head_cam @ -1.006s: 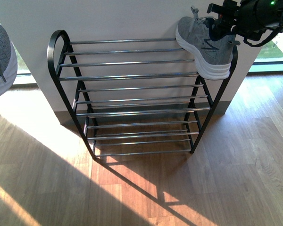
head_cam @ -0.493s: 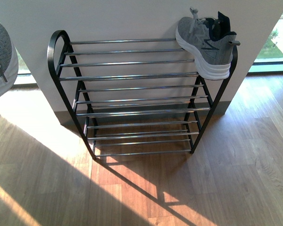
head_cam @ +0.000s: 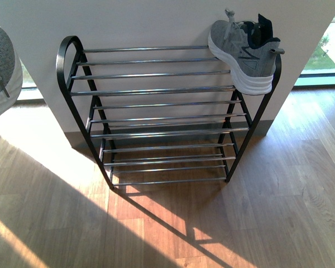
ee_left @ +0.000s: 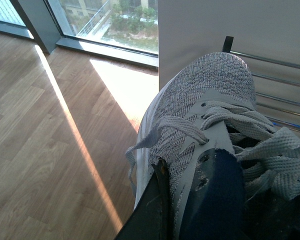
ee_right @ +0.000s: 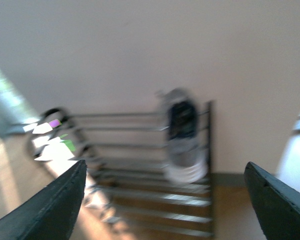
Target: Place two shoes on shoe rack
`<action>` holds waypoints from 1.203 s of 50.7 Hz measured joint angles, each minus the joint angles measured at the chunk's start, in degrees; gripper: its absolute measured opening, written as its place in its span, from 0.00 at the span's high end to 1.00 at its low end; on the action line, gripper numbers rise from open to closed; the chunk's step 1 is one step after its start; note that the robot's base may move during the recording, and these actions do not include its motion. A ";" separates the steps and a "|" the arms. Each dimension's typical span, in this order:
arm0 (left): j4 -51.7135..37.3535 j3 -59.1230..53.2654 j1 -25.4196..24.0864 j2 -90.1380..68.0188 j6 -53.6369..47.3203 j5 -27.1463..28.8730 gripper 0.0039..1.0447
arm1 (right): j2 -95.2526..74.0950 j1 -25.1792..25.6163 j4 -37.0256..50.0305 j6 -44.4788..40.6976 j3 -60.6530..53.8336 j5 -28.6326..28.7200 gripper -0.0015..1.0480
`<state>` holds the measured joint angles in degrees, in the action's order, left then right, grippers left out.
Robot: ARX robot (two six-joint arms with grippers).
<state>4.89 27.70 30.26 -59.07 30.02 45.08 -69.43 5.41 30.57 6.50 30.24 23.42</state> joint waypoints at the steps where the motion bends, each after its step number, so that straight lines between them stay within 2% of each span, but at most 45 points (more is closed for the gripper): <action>1: 0.00 0.00 0.00 0.00 0.00 0.02 0.98 | 0.24 -0.59 3.21 -1.07 -1.31 -4.24 0.18; 6: 0.00 0.00 0.00 0.00 -0.02 0.09 0.98 | 1.66 -1.79 11.08 -3.41 -5.73 -15.32 0.29; 7: 0.00 0.00 0.00 0.00 -0.02 0.11 0.98 | 4.44 -3.61 13.40 -4.76 -9.40 -22.71 0.43; 24: 0.00 0.00 0.02 0.00 0.00 0.02 0.98 | 13.25 -5.22 13.49 -6.01 -18.60 -23.23 0.90; 28: 0.00 0.00 0.02 0.00 -0.02 0.04 0.98 | 15.56 -5.20 12.83 -6.27 -20.24 -23.23 0.98; 48: 0.00 0.00 0.02 0.00 0.00 0.00 0.98 | 31.93 -5.29 3.32 -6.29 -27.19 -23.26 0.98; 53: 0.00 0.00 0.02 0.00 0.00 0.00 0.98 | 32.83 -5.29 5.07 -6.29 -29.03 -23.28 0.98; 61: 0.00 0.00 0.00 0.00 0.00 -0.02 0.98 | 36.61 -5.31 1.51 -6.32 -29.16 -23.43 0.98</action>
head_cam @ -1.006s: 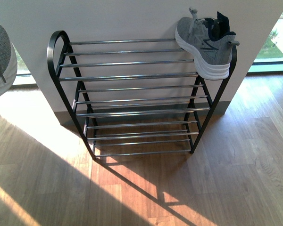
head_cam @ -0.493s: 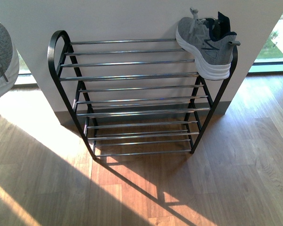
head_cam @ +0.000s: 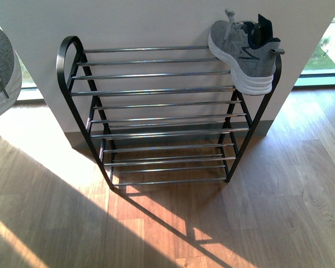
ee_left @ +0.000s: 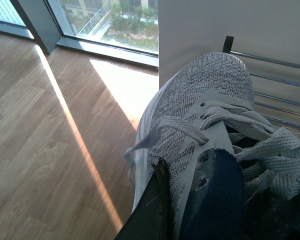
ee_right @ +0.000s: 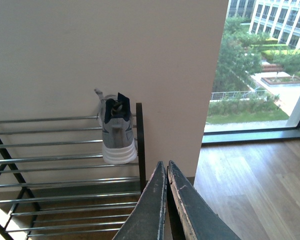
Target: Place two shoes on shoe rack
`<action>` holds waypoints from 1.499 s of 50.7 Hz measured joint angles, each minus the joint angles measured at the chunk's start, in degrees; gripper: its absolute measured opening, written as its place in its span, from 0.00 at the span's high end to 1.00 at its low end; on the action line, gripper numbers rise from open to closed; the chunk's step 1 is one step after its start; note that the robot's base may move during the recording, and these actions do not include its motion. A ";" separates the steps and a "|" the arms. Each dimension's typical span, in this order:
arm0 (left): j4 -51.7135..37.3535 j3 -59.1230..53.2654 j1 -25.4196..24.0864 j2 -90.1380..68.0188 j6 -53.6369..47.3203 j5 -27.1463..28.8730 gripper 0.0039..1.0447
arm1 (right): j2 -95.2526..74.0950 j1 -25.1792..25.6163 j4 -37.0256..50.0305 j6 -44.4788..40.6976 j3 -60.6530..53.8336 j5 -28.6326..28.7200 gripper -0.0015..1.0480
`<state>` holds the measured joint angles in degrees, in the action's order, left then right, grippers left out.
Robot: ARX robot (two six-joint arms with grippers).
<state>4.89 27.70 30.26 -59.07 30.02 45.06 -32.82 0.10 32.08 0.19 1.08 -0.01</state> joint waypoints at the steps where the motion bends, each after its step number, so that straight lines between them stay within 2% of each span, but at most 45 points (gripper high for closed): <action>1: 0.00 0.00 0.00 0.00 0.00 0.02 0.98 | 0.37 0.02 -0.33 -0.02 0.00 0.00 0.98; 26: 0.00 0.00 0.02 0.00 0.00 0.02 0.98 | 15.93 0.00 -15.15 0.00 0.00 0.00 0.98; 48: 0.00 0.00 0.02 0.00 -0.02 0.02 0.98 | 22.77 0.00 -22.01 0.00 0.00 0.00 0.98; 54: 0.00 0.00 0.00 0.00 0.00 0.02 0.98 | 30.60 0.00 -31.32 0.00 0.00 -0.02 0.98; 66: 0.00 0.00 0.02 0.00 -0.02 0.02 0.98 | 32.44 0.00 -32.00 0.00 0.00 0.00 0.98; 72: 0.00 0.00 0.02 0.00 -0.02 0.04 0.98 | 32.44 0.00 -32.00 -0.04 0.00 -0.02 0.85; 76: 0.00 0.00 0.02 0.00 0.02 0.00 0.98 | 32.46 0.00 -32.00 -0.04 0.00 0.00 0.71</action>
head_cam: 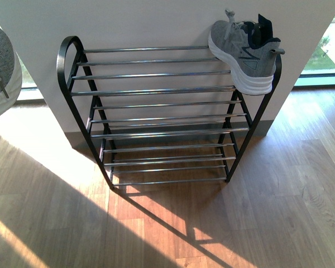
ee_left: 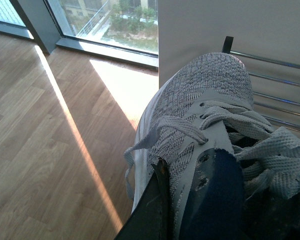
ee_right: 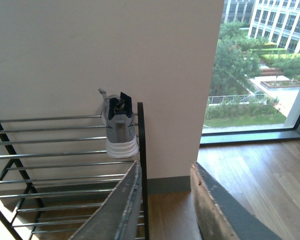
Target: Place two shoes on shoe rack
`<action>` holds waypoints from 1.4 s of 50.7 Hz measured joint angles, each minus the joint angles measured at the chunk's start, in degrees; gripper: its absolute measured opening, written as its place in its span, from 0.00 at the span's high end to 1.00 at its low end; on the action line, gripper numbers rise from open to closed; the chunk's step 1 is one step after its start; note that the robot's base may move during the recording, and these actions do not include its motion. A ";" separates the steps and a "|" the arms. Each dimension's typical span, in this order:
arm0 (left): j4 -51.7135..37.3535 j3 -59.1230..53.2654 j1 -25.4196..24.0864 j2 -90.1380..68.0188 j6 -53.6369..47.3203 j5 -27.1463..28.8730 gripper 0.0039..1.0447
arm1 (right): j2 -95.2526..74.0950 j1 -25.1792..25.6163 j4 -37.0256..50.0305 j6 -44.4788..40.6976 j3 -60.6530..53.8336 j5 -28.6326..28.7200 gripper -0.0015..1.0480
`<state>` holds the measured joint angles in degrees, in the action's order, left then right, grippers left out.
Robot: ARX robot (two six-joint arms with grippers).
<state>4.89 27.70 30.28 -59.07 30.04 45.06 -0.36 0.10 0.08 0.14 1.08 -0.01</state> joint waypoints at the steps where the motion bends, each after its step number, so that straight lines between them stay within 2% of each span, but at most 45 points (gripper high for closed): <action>1: -0.96 -0.15 -0.11 0.00 0.79 -1.05 0.98 | 0.00 0.00 0.00 0.00 0.00 0.00 0.68; 6: -4.76 1.22 -1.27 -3.54 2.64 -7.43 0.98 | 0.00 0.00 0.00 0.00 0.00 0.00 0.46; 11: -10.16 7.23 -3.26 -13.97 2.03 -14.71 0.98 | 0.02 0.00 0.00 0.00 0.00 0.00 0.26; 18: -16.79 16.09 -4.28 -25.33 0.63 -20.11 0.98 | 0.02 0.00 0.00 0.02 0.00 0.00 0.08; 28: -18.32 40.28 -4.28 -50.69 2.51 -25.38 0.98 | 0.02 0.00 0.00 0.02 0.00 0.00 0.09; 43: -5.55 76.50 -2.23 -80.08 8.31 -26.10 0.98 | 0.04 0.00 0.00 0.02 0.00 -0.02 0.09; 53: 2.64 95.34 -1.55 -91.21 12.83 -28.96 0.98 | 0.04 0.00 0.00 0.02 0.00 0.00 0.09; 61: 14.78 117.66 -0.87 -103.91 15.47 -30.27 0.98 | 0.04 0.00 0.00 0.02 0.00 -0.02 0.09; 64: 18.82 123.80 -0.81 -107.54 16.52 -30.21 0.98 | 0.04 0.00 0.00 0.00 0.00 0.00 0.09; 71: 21.75 129.00 -0.79 -110.95 17.81 -30.29 0.98 | 0.04 0.00 0.00 0.00 0.00 0.00 0.09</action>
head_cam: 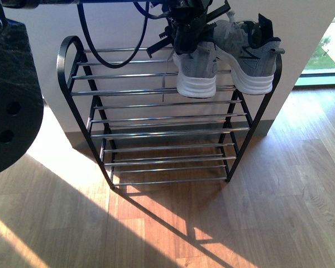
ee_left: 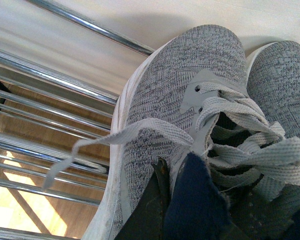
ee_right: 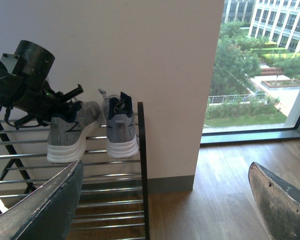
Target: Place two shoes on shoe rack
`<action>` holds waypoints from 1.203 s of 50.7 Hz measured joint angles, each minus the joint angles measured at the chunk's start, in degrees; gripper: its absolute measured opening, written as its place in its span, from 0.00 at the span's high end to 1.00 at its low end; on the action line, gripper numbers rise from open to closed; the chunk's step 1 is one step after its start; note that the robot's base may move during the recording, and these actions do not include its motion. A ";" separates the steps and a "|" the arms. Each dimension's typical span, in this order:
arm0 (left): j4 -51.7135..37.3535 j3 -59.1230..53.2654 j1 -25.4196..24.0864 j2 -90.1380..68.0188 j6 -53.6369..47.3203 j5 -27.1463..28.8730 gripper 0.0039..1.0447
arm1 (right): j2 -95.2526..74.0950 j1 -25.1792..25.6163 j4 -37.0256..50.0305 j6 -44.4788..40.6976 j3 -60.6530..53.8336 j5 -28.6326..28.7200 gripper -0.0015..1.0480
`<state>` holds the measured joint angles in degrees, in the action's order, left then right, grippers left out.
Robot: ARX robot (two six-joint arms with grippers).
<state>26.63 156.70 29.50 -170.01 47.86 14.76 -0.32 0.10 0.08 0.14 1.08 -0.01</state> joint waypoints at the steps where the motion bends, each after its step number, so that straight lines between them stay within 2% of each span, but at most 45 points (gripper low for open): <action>1: 0.39 0.72 0.00 -0.35 0.00 -0.04 0.98 | 0.00 0.00 0.00 0.00 0.00 0.00 0.09; 10: 2.86 5.31 -0.02 -2.23 0.66 -0.92 0.98 | 0.00 0.00 0.00 0.02 0.00 0.00 0.09; 13: 3.32 6.64 -0.02 -2.67 1.11 -1.22 0.93 | 0.00 0.00 0.00 0.02 0.00 0.00 0.09; 25: 5.95 8.72 0.22 -2.69 2.03 -1.31 0.46 | 0.00 0.00 0.00 0.02 0.00 0.00 0.09; 26: 6.56 8.72 0.26 -2.67 2.78 -1.29 0.38 | 0.00 0.00 0.00 0.02 0.00 0.00 0.09; 27: 6.56 8.72 0.26 -2.67 2.78 -1.29 0.38 | 0.00 0.00 0.00 0.02 0.00 0.00 0.09; 28: 7.08 8.72 0.33 -2.64 3.06 -1.29 0.28 | 0.00 0.00 0.00 0.00 0.00 0.00 0.09; 33: 2.95 -1.25 0.79 3.15 4.04 0.31 0.08 | 0.00 0.00 0.00 0.02 0.00 0.00 0.09; 43: -10.67 -30.86 2.01 23.80 5.73 4.66 0.09 | 0.00 0.00 0.00 0.02 0.00 0.00 0.09; 51: -19.28 -47.65 2.23 34.93 4.22 8.09 0.09 | 0.00 0.00 0.00 0.00 0.00 0.00 0.09; 61: -27.78 -71.34 2.29 52.39 0.22 15.17 0.09 | 0.00 0.00 0.00 0.02 0.00 0.00 0.09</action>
<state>-1.15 85.36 31.79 -117.62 48.07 29.93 -0.32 0.10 0.08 0.16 1.08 -0.01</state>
